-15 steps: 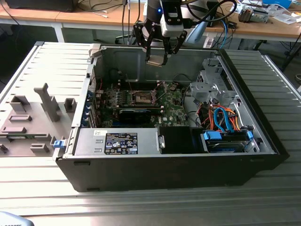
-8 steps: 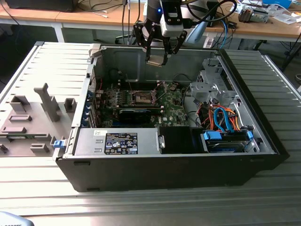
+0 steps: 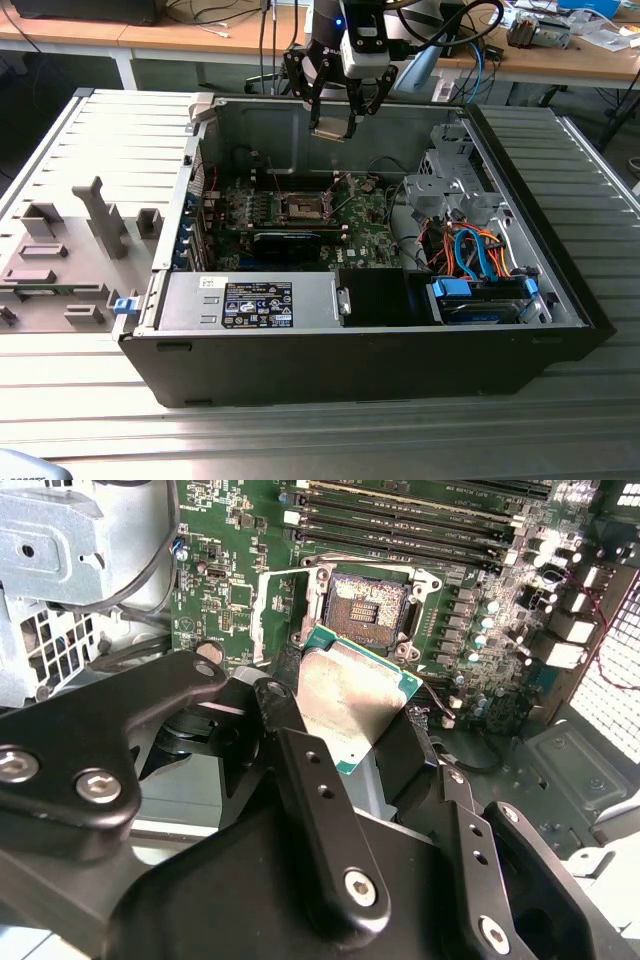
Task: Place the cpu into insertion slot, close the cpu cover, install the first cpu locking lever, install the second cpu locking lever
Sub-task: 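Place the cpu into insertion slot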
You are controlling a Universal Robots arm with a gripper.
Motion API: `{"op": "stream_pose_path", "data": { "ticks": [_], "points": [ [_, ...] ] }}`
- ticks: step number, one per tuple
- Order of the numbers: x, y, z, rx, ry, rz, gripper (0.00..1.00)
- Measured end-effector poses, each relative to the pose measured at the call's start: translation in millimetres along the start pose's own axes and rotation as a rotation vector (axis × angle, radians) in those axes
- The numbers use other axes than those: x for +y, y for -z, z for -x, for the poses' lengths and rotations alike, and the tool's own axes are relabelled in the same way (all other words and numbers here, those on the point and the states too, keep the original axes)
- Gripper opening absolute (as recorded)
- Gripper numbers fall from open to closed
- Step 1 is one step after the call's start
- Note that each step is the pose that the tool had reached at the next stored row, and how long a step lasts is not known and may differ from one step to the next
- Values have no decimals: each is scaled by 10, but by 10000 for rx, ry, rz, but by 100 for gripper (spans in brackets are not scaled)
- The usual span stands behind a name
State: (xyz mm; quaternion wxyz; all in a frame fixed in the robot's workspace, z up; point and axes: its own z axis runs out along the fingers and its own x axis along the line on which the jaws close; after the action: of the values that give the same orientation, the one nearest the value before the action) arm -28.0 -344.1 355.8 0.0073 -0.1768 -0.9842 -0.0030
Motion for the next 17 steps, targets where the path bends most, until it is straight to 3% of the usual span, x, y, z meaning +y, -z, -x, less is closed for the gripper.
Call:
{"op": "stream_pose_path", "data": {
  "ticks": [17],
  "points": [
    [0,0,0,-4,-113,-8,55]
  ]
}}
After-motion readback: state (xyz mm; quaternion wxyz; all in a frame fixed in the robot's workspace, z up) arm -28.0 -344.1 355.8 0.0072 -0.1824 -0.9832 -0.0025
